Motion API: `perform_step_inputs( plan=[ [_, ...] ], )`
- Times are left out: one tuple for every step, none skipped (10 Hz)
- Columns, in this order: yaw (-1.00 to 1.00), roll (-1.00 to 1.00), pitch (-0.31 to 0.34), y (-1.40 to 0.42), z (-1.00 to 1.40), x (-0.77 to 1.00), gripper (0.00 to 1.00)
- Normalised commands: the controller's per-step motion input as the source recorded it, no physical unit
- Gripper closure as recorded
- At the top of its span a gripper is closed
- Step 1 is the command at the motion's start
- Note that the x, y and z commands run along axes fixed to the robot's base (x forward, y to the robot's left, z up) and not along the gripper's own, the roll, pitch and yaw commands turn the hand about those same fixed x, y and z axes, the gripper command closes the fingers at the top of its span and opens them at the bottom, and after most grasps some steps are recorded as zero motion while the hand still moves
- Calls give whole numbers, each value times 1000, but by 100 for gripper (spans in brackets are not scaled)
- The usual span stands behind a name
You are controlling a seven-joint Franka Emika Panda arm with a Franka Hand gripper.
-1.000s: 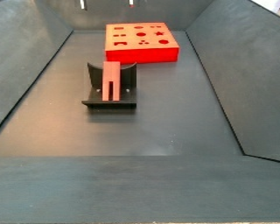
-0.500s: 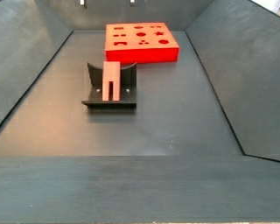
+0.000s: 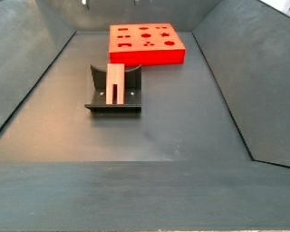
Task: Pick up the double-square object. Move up. Place the double-square object on the fixture. Regrasp the double-square object. Move to above the board. Insert the double-square object.
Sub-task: Regrasp the double-square object.
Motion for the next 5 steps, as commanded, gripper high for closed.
perform_step_inputs(
  plan=[
    [257, 130, 105, 76, -1000, 33, 0],
    [243, 115, 39, 66, -1000, 54, 0],
    [230, 108, 8, 62, -1000, 62, 0],
    [197, 101, -53, 59, -1000, 71, 0],
    [166, 96, -95, 55, -1000, 80, 0]
  ],
)
